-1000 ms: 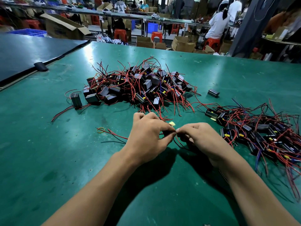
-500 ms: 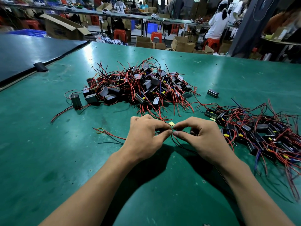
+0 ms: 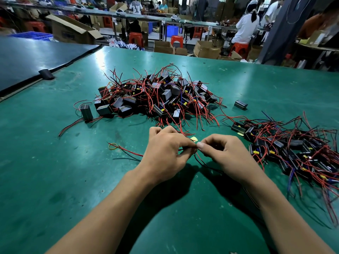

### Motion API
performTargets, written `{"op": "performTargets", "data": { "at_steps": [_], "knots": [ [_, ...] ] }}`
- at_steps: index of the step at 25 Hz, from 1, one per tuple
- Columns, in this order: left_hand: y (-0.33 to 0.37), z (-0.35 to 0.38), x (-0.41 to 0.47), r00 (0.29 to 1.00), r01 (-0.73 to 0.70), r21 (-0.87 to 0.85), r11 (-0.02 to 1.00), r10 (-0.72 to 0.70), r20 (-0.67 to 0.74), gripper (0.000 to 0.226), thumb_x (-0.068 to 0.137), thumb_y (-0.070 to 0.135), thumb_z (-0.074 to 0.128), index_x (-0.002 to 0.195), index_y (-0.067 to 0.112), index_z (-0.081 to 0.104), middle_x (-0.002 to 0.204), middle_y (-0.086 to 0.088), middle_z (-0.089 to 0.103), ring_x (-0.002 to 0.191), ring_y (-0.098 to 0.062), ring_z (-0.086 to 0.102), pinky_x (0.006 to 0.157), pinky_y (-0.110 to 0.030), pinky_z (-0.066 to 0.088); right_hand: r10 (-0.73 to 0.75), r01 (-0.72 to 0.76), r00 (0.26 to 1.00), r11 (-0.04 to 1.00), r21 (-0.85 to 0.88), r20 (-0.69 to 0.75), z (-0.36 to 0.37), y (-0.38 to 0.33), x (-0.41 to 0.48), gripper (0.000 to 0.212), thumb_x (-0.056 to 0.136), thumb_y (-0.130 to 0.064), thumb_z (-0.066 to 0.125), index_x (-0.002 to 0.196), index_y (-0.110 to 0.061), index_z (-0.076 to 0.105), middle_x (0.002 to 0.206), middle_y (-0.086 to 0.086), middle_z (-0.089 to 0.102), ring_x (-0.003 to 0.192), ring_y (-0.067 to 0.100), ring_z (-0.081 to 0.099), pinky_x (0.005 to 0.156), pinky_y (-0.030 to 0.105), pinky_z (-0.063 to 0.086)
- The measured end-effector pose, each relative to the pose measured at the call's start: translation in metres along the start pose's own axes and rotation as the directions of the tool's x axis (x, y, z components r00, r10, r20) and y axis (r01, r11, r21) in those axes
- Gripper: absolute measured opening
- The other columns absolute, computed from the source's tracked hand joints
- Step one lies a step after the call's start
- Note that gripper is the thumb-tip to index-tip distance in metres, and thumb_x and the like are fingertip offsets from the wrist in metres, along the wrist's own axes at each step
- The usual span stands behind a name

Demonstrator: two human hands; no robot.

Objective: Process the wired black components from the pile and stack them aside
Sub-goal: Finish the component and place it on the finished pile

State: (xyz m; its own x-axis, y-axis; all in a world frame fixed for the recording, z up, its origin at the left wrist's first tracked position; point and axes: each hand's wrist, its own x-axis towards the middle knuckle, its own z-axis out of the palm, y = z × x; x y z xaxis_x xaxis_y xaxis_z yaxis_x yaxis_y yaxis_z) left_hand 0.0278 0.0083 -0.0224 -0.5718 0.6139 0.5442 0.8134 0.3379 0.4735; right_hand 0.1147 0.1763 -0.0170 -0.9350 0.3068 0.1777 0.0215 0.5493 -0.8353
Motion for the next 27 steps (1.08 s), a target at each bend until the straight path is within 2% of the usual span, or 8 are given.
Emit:
{"op": "performTargets", "data": {
  "at_steps": [3,6,8,11,13,16,22,27],
  "knots": [
    [0.002,0.0,-0.001,1.0,-0.013,0.018,1.0,0.014,-0.025,0.012,0.086,0.039,0.065,0.086,0.035,0.076,0.075,0.018,0.069,0.08,-0.01,0.053,0.08,-0.039,0.03,0.241,-0.257,0.966,0.941,0.22,0.095,0.003,-0.005,0.001,0.025,0.092,-0.028,0.069,0.07,-0.016,0.065,0.064,0.004,0.046,0.059,0.019,0.034,0.054,0.029,0.025],
    [0.001,0.002,-0.001,0.999,0.008,-0.003,1.0,-0.008,-0.034,0.012,0.084,0.04,0.066,0.086,0.034,0.076,0.076,0.019,0.069,0.08,-0.008,0.053,0.08,-0.038,0.03,0.308,-0.341,0.94,0.879,0.333,0.149,0.001,-0.008,0.0,0.025,0.087,-0.029,0.074,0.066,-0.016,0.069,0.062,0.001,0.051,0.052,0.013,0.034,0.044,0.019,0.026],
    [-0.001,0.004,-0.001,0.998,0.053,-0.069,0.996,-0.056,-0.039,0.011,0.082,0.039,0.068,0.086,0.034,0.077,0.075,0.022,0.068,0.08,-0.007,0.053,0.082,-0.04,0.034,0.225,-0.242,0.97,0.923,0.299,0.09,-0.002,-0.008,-0.002,0.021,0.084,-0.032,0.076,0.071,-0.015,0.074,0.064,0.0,0.06,0.054,0.014,0.039,0.046,0.017,0.03],
    [-0.004,0.005,0.001,0.989,0.138,-0.217,0.966,-0.146,-0.018,0.014,0.079,0.041,0.068,0.085,0.033,0.077,0.07,0.031,0.061,0.083,-0.008,0.056,0.087,-0.05,0.042,-0.031,0.038,0.997,0.996,0.084,-0.077,-0.006,-0.005,-0.003,0.006,0.083,-0.026,0.079,0.08,-0.022,0.076,0.061,-0.012,0.064,0.051,0.005,0.043,0.05,0.016,0.034],
    [-0.006,0.005,0.001,0.984,0.178,-0.253,0.951,-0.178,0.024,0.014,0.08,0.042,0.068,0.087,0.034,0.077,0.071,0.031,0.062,0.087,-0.008,0.055,0.089,-0.052,0.043,-0.206,0.205,0.973,0.978,-0.026,-0.1,-0.004,-0.003,-0.004,0.01,0.082,-0.017,0.081,0.084,-0.025,0.076,0.062,-0.02,0.063,0.049,0.001,0.044,0.051,0.011,0.034],
    [-0.009,0.006,0.001,0.978,0.21,-0.289,0.934,-0.205,0.05,0.006,0.082,0.034,0.074,0.087,0.033,0.078,0.073,0.023,0.065,0.087,-0.01,0.055,0.091,-0.054,0.041,-0.386,0.369,0.918,0.916,-0.155,-0.096,0.001,0.0,-0.003,0.016,0.08,-0.008,0.082,0.09,-0.019,0.078,0.08,-0.015,0.07,0.06,-0.002,0.055,0.057,0.008,0.037],
    [-0.007,0.001,0.002,0.982,0.19,-0.321,0.928,-0.174,0.08,0.008,0.083,0.029,0.074,0.089,0.033,0.078,0.067,0.028,0.064,0.081,0.01,0.053,0.091,-0.056,0.04,-0.43,0.4,0.893,0.893,-0.207,-0.13,0.001,0.007,0.0,0.012,0.081,-0.019,0.081,0.093,-0.019,0.079,0.086,-0.012,0.072,0.06,0.011,0.057,0.055,0.019,0.042],
    [-0.005,-0.002,0.002,0.982,0.19,-0.328,0.925,-0.172,0.084,0.007,0.085,0.027,0.075,0.087,0.032,0.079,0.076,0.019,0.072,0.08,0.008,0.054,0.092,-0.056,0.04,-0.394,0.367,0.909,0.91,-0.191,-0.132,0.003,0.007,0.0,0.009,0.082,-0.019,0.08,0.091,-0.018,0.079,0.083,-0.011,0.071,0.058,0.011,0.055,0.055,0.02,0.041]
  ]
}}
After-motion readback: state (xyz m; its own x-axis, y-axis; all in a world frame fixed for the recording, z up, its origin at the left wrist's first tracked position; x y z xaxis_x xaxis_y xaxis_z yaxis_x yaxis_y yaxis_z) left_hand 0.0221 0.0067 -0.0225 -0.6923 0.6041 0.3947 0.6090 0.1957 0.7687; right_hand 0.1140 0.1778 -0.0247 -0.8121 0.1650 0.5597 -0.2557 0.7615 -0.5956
